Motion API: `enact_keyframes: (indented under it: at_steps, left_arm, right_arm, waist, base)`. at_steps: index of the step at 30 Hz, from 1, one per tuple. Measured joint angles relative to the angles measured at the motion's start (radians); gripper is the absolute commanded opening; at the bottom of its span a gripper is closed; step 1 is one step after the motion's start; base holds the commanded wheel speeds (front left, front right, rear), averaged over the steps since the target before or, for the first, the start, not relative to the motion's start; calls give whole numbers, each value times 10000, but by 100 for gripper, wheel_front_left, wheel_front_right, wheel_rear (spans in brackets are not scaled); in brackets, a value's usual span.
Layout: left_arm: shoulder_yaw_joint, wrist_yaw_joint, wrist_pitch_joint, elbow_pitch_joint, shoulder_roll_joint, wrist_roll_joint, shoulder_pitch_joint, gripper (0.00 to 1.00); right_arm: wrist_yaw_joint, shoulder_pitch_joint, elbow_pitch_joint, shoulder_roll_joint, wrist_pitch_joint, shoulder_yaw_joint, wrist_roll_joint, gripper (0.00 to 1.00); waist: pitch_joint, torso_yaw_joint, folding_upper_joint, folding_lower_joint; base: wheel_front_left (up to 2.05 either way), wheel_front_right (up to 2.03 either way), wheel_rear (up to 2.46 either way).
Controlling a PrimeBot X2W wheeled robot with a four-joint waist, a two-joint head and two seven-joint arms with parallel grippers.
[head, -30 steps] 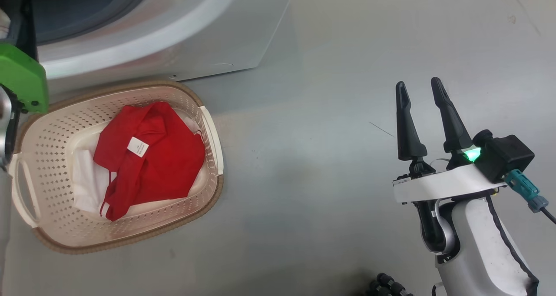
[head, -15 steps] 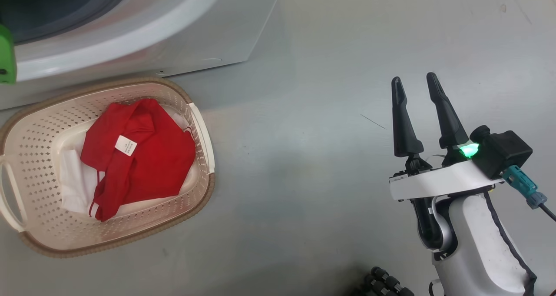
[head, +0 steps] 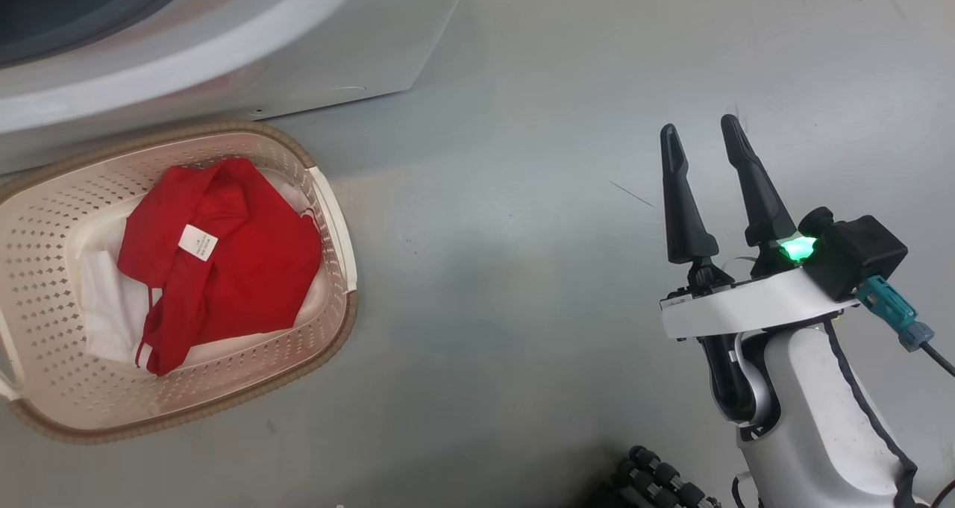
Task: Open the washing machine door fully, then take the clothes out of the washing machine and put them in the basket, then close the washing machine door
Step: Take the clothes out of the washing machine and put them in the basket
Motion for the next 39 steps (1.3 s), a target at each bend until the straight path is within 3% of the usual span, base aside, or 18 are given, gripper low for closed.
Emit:
enact_keyframes:
  at_steps: [10, 11, 13, 14, 24, 39]
  left_arm:
    - [81, 96, 82, 731, 10, -12, -706, 100]
    - [81, 96, 82, 786, 12, -12, -751, 95]
    - [82, 96, 82, 915, 12, -12, -848, 8]
    - [84, 96, 82, 988, 10, -12, -899, 0]
    - [81, 48, -378, 1423, -52, -27, -1134, 0]
    - [-15, -286, -2435, 1724, -1016, -437, -668, 0]
  right_arm:
    - [-4, -10, 31, 0, 0, 8, -6, 100]
    - [-4, -17, 31, 0, 0, 8, -6, 100]
    - [-6, -52, 31, 0, 0, 8, -8, 100]
    - [-6, -77, 31, 0, 0, 8, -10, 100]
    - [-79, -175, 38, 0, 0, -40, -13, 100]
    - [-77, -225, 293, -2, 0, -399, -159, 100]
  waist:
    - [128, -60, 0, 0]
    - [141, -62, 0, 0]
    - [165, -65, 0, 0]
    - [177, -65, 0, 0]
    - [175, -19, 0, 0]
    - [-666, 297, 0, 0]
  base:
    - [0, 0, 0]
    - [0, 0, 0]
    - [0, 0, 0]
    - [0, 0, 0]
    - [0, 0, 0]
    - [0, 0, 0]
